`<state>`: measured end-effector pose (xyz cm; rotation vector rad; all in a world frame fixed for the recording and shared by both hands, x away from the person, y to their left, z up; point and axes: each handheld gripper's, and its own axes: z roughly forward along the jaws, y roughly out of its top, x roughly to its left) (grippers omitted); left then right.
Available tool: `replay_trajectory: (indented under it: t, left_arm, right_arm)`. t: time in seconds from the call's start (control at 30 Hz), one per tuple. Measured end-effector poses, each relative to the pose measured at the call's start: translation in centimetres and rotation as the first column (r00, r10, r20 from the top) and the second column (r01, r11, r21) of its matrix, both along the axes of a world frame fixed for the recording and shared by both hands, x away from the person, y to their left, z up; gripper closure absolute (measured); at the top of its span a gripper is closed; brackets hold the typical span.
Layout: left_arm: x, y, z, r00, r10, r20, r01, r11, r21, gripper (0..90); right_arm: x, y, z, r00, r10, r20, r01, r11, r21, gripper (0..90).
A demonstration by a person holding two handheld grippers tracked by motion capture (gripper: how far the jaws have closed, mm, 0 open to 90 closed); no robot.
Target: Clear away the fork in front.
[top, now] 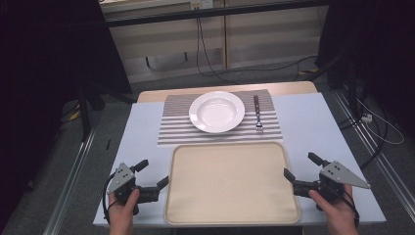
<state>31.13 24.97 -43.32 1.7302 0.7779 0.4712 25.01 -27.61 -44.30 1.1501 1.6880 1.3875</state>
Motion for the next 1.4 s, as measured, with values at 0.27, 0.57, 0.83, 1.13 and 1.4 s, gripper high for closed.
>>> replay_trajectory:
  t: [0.27,0.57,0.83,1.13,1.4]
  left_arm:
    - [-0.2,-0.1,0.0,1.0000,-0.003,-0.001,0.003,0.9999,-0.011,2.1]
    - [0.0,0.5,-0.1,1.0000,0.009,-0.004,-0.009,0.9997,-0.021,2.1]
    - [0.1,0.4,-0.1,1.0000,-0.002,-0.003,0.002,1.0000,-0.003,2.1]
    - [0.5,0.1,-0.1,0.9999,-0.014,-0.003,0.014,0.9999,-0.006,2.1]
    - [0.3,0.0,-0.1,0.9998,-0.022,0.000,0.022,0.9997,-0.006,2.1]
  right_arm:
    - [1.1,0.2,0.3,0.9999,-0.008,-0.008,0.007,0.999,-0.036,1.7]
    - [3.2,0.6,1.0,0.9998,-0.003,-0.018,0.003,0.999,-0.053,2.2]
    - [5.2,0.5,1.5,0.9996,-0.022,-0.016,0.021,0.998,-0.051,2.1]
    - [8.3,0.0,1.3,0.9973,-0.056,-0.046,0.054,0.998,-0.040,1.8]
    - [11.2,-0.1,1.2,0.9931,-0.064,-0.098,0.060,0.997,-0.050,3.5]
